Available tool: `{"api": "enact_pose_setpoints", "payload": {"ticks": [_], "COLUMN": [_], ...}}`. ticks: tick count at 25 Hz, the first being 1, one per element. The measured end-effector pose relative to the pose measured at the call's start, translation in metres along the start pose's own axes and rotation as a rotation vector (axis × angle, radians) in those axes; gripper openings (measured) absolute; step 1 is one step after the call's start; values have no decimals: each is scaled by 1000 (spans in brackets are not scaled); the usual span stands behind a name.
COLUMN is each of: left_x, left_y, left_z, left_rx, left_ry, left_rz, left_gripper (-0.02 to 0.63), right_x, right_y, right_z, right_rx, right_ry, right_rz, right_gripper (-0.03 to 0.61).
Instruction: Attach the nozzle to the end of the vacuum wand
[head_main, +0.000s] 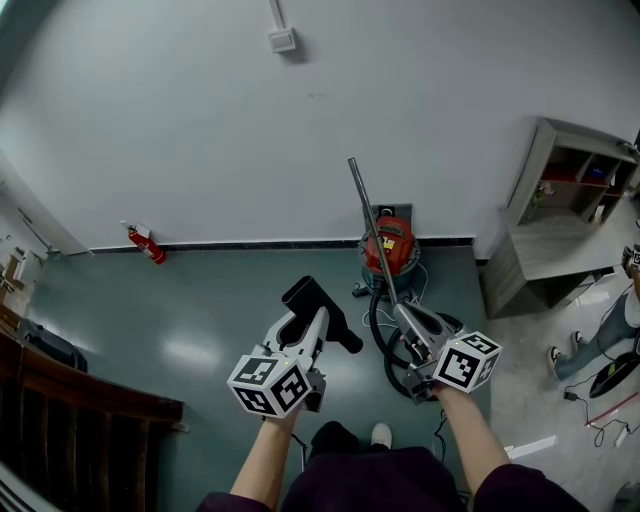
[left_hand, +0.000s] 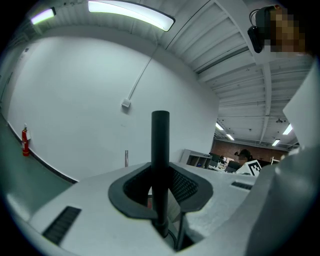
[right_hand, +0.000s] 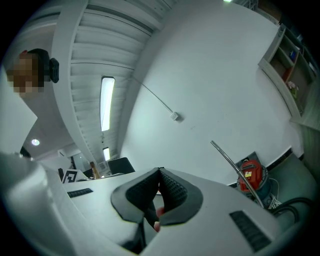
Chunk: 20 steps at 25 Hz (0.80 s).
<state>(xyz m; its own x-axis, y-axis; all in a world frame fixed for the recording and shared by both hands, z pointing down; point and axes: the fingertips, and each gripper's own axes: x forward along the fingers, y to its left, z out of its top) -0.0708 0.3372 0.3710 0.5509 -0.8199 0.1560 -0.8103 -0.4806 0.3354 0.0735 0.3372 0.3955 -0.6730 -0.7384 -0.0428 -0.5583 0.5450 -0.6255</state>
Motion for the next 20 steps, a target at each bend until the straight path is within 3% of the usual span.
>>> {"api": "enact_pose_setpoints", "payload": {"ticks": [11,20], "left_x": [24,60], "left_y": [43,111], "left_z": [1,13], "left_rx": [3,-34], "left_ry": [33,32], "left_rz": [42,25], "left_gripper": [87,87], "right_x": [44,118], "right_y": [-24,-43], "right_z": [-11,-17], "right_rx": [50,45], "right_ry": [25,48], "right_rz": [6,-12], "right_gripper": [18,18]}}
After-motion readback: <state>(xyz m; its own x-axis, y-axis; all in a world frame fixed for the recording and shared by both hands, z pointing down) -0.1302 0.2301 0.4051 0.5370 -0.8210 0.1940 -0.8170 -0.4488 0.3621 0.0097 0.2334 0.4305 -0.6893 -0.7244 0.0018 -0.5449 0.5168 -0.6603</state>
